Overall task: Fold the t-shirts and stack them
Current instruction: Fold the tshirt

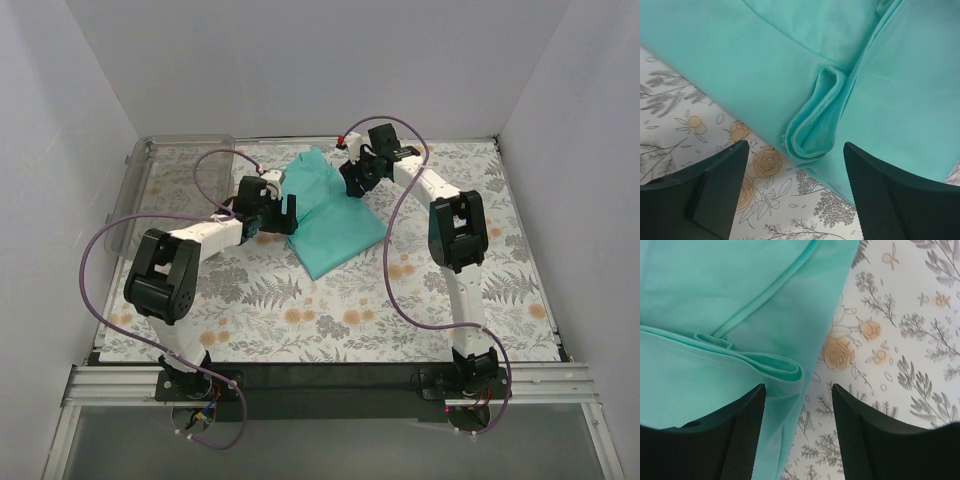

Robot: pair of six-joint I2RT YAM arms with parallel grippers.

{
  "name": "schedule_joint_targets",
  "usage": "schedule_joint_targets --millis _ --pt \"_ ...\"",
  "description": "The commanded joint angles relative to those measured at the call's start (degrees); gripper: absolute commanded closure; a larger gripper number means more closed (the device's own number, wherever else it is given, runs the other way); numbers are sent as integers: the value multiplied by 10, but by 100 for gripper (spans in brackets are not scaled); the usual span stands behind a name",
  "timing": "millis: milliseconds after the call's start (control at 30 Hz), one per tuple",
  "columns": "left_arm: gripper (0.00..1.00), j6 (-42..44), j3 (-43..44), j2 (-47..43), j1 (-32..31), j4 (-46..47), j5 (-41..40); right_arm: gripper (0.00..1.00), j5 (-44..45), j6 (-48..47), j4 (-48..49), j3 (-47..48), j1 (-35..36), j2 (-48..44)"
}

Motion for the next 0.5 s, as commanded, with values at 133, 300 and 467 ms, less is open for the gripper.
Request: schedule_joint_targets --millis 133,300,467 --pt "30 -29 75 -141 8 -16 -17 48 77 99 86 -100 -18 -140" --pt "35 -76 -12 -189 8 -14 123 64 -84 53 96 -232 -63 -224" --pt "50 -130 -86 -184 6 37 224 78 -303 -43 17 -306 -84 -254"
